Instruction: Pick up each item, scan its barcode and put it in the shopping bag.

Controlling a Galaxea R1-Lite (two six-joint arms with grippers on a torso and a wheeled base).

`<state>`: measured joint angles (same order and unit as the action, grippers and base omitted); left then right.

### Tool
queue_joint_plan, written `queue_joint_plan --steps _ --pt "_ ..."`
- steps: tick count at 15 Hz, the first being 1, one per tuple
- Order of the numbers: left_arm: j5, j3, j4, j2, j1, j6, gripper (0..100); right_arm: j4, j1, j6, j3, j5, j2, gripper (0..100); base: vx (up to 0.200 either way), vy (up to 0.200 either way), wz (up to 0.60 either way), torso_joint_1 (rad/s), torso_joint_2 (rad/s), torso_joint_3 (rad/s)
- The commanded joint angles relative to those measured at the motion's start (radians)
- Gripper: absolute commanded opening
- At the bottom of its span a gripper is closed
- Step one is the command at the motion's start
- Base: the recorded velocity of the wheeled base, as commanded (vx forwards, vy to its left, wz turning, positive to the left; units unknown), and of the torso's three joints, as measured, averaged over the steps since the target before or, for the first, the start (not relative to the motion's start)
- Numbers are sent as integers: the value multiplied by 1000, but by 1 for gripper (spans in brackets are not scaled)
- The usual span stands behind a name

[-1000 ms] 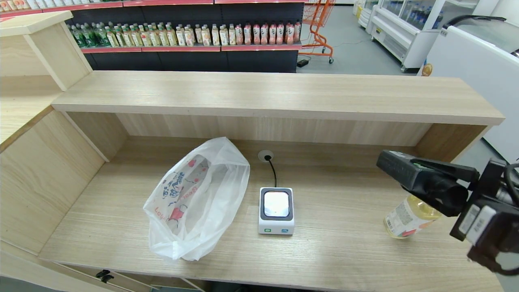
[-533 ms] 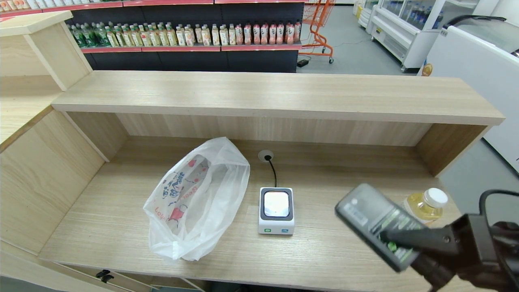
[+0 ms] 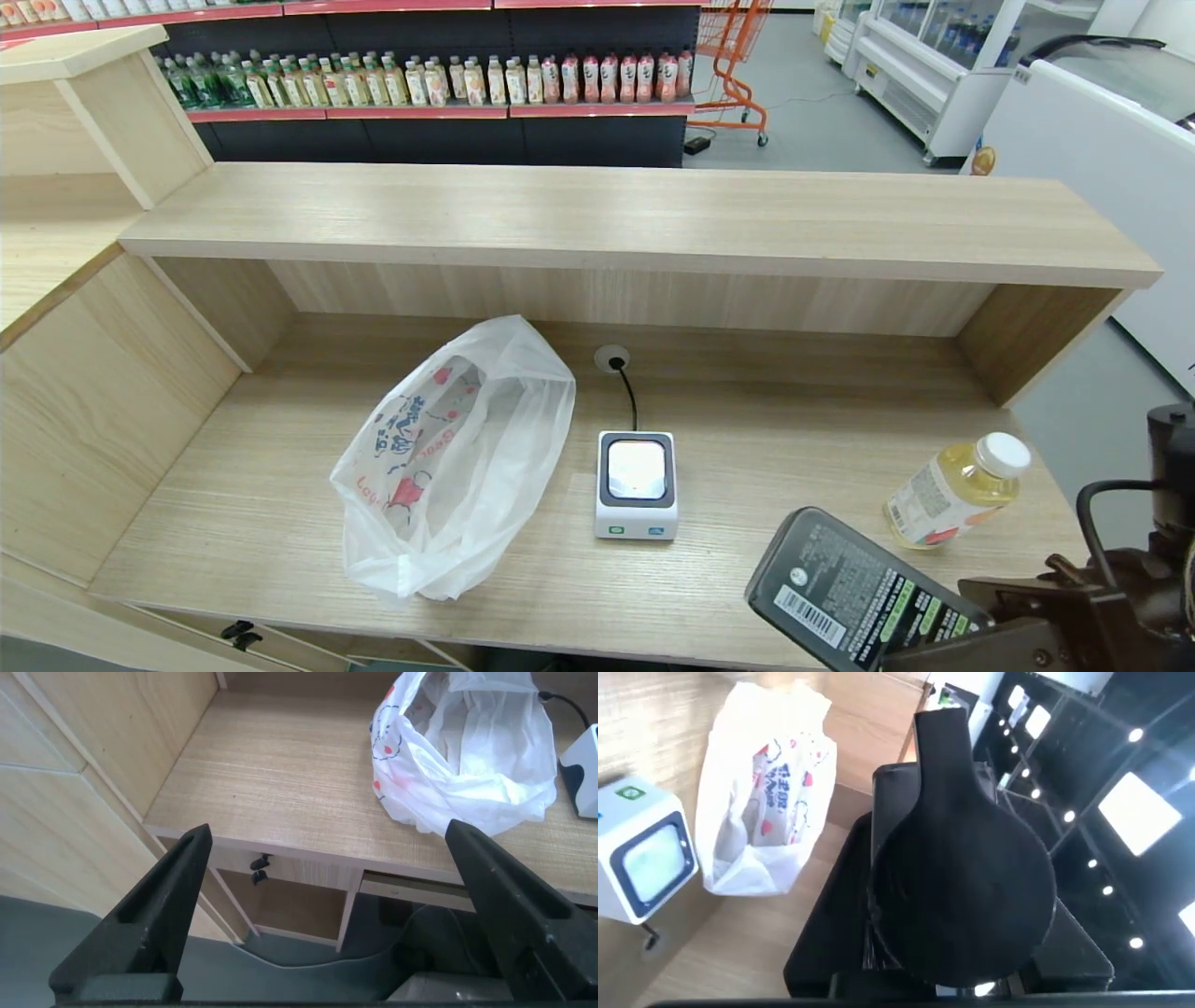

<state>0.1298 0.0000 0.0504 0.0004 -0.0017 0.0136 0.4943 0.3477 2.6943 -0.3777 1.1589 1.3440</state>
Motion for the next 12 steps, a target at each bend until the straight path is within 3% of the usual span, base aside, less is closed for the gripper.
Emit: queue_joint_plan --steps 1,12 --pt "1 0 0 0 0 0 100 0 2 15 -3 2 9 0 0 0 0 0 0 0" --pt "1 0 0 0 0 0 100 20 10 2 -29 2 37 0 0 0 0 0 0 0"
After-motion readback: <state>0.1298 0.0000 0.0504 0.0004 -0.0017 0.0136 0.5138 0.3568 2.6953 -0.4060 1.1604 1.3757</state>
